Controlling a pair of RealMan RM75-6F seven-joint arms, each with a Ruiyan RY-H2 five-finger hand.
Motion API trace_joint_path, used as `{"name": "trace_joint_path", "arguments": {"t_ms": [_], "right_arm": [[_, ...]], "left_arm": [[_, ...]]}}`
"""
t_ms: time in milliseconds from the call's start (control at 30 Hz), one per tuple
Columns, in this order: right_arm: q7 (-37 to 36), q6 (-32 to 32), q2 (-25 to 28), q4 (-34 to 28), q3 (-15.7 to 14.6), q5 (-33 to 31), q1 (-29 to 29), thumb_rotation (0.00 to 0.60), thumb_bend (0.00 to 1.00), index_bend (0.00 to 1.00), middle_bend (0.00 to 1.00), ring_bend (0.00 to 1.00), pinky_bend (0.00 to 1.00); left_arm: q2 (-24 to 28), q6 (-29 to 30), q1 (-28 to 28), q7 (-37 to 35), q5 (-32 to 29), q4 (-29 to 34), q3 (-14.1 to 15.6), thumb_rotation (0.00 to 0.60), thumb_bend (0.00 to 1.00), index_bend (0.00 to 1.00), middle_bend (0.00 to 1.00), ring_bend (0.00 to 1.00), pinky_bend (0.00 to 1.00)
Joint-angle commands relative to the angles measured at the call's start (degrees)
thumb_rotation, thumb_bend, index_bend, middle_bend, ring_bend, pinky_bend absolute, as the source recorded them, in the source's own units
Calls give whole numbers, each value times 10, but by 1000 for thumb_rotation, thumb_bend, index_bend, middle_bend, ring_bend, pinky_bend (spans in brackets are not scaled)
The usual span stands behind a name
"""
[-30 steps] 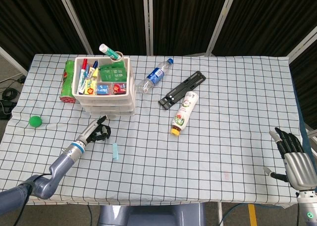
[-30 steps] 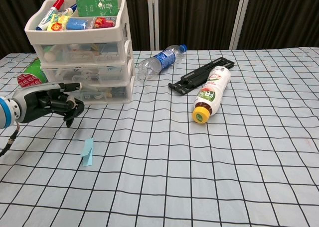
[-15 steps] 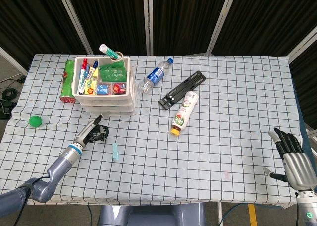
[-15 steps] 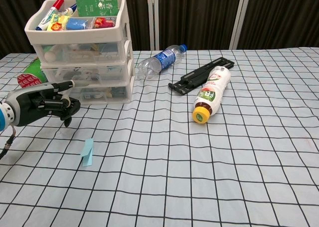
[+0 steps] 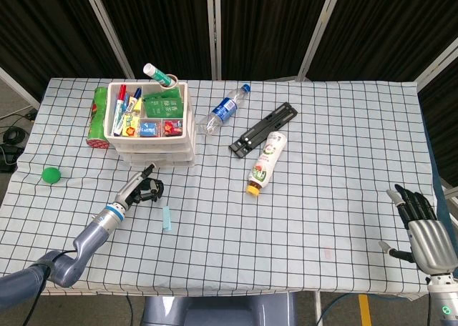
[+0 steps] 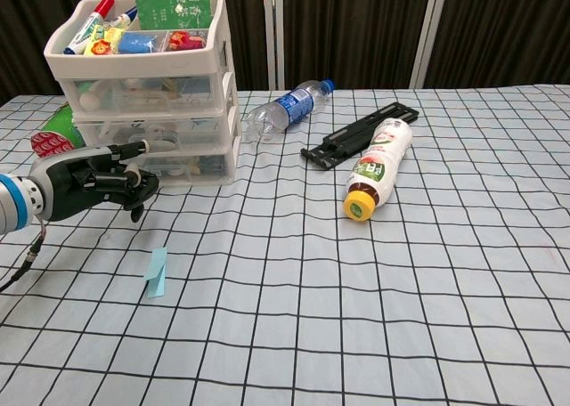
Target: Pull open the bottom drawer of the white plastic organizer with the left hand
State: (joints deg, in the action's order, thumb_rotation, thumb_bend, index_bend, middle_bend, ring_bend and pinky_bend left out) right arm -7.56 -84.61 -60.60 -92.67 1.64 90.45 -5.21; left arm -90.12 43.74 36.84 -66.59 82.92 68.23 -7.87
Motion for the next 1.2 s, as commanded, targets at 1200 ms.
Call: {"name": "trace_joint_path", "arguments": {"t_ms": [1200], "right_arm": [[-10, 4, 4, -1, 2, -7, -1, 600, 34, 37, 0, 0, 0]], "left_arm": [[-8, -24, 16, 13, -41, -16, -6, 600, 1000, 100, 681, 717, 603]]}}
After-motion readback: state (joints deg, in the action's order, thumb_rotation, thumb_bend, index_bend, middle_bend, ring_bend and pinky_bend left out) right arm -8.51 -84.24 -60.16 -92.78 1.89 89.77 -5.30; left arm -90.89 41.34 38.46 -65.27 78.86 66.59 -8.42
